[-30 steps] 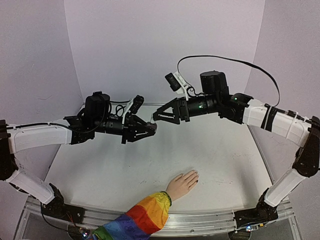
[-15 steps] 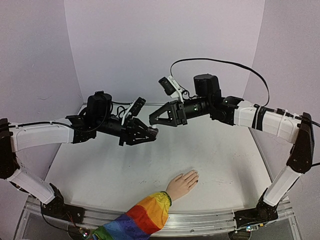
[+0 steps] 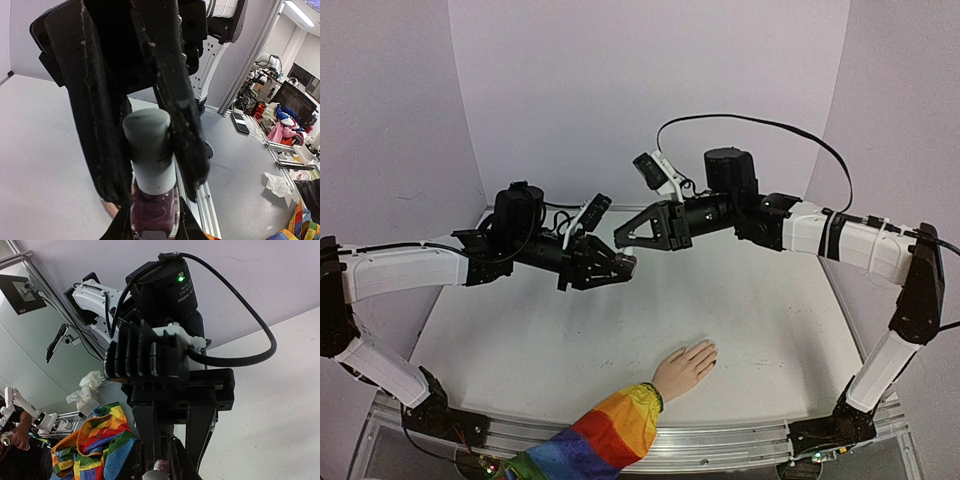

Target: Paint the nails

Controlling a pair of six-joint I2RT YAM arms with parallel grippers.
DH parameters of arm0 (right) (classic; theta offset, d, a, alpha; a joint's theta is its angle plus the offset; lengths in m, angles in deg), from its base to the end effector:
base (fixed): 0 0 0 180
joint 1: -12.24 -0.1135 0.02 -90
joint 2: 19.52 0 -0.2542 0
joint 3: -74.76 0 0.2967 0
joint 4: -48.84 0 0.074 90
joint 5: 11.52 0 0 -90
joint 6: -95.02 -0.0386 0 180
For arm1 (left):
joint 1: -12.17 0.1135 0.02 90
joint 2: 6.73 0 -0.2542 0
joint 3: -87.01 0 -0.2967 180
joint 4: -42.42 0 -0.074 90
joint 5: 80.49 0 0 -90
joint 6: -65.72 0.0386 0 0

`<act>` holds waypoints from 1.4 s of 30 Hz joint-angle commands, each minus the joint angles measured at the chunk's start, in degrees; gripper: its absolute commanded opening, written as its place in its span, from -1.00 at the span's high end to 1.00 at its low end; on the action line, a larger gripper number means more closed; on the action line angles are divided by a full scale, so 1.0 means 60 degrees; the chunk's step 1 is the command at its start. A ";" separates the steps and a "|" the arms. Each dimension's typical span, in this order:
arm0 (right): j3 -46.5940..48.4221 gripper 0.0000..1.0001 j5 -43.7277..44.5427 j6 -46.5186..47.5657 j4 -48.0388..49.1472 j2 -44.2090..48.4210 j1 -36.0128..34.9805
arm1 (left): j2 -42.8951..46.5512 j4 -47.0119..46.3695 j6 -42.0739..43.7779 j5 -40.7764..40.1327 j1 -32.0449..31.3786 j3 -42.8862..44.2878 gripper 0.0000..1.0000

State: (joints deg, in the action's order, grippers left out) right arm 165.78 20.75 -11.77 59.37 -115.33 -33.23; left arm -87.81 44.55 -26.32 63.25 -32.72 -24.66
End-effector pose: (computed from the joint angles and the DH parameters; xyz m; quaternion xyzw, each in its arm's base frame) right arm 0.2822 0.3334 0.3511 -0.4924 0.4805 0.6130 0.3885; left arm 0.2356 -0.2786 0.2743 0.5148 0.5576 -0.5452 0.3561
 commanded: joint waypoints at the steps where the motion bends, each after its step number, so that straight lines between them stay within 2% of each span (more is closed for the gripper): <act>1: 0.0242 0.85 -0.0276 -0.0029 0.0614 -0.0030 -0.0048 | 0.0171 -0.0505 -0.0082 -0.0357 0.0042 0.0408 1.00; 5: -0.0001 1.00 0.0023 0.0016 0.0637 -0.0059 -0.0096 | 0.0356 -0.0519 -0.0084 -0.1253 0.0132 0.0307 1.00; 10: -0.0175 1.00 0.1269 -0.0119 0.0637 -0.0262 -0.0315 | 0.0817 -0.0525 0.0030 -0.4023 0.0199 -0.0080 1.00; 13: -0.0102 1.00 0.3281 -0.0508 0.0583 -0.0549 -0.0818 | 0.1156 -0.0541 0.0197 -0.5625 0.0200 -0.0310 1.00; 15: 0.0114 1.00 0.4917 -0.1020 0.0400 -0.0819 -0.1290 | 0.1360 -0.0529 0.0319 -0.6214 0.0200 -0.0407 1.00; 18: 0.1131 1.00 0.9607 -0.2155 -0.1171 -0.1400 -0.2531 | 0.1593 -0.0533 0.0513 -0.6869 0.0200 -0.0531 1.00; 19: 0.1361 1.00 1.0679 -0.2624 -0.1468 -0.1587 -0.2955 | 0.1641 -0.0534 0.0591 -0.6994 0.0200 -0.0552 1.00; 21: 0.1596 1.00 1.1862 -0.3479 -0.1587 -0.1929 -0.3654 | 0.1704 -0.0534 0.0671 -0.7040 0.0193 -0.0581 1.00; 24: 0.2053 1.00 1.2685 -0.3897 -0.1843 -0.2438 -0.4137 | 0.1771 -0.0534 0.0670 -0.7119 0.0186 -0.0603 1.00; 27: 0.1974 1.00 1.3083 -0.3869 -0.1854 -0.2153 -0.4131 | 0.1805 -0.0538 0.0668 -0.7125 0.0186 -0.0624 1.00; 31: 0.2162 1.00 1.2831 -0.3349 -0.1723 -0.1816 -0.3999 | 0.1743 -0.0523 0.0677 -0.6933 0.0186 -0.0588 1.00; 32: 0.2173 0.90 1.2625 -0.3202 -0.1705 -0.1714 -0.3903 | 0.1696 -0.0520 0.0690 -0.6802 0.0187 -0.0568 1.00; 34: 0.2142 0.56 1.2170 -0.2894 -0.1693 -0.1489 -0.3663 | 0.1602 -0.0519 0.0681 -0.6549 0.0186 -0.0528 1.00; 42: 0.1222 -0.40 1.0362 -0.0935 -0.1561 0.0479 -0.2593 | 0.1378 -0.0519 0.0645 -0.6237 0.0186 -0.0470 1.00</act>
State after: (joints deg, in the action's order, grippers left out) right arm 175.47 91.89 -24.69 49.62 -121.78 -51.64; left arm -79.59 48.70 -22.67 24.84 -31.86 -31.13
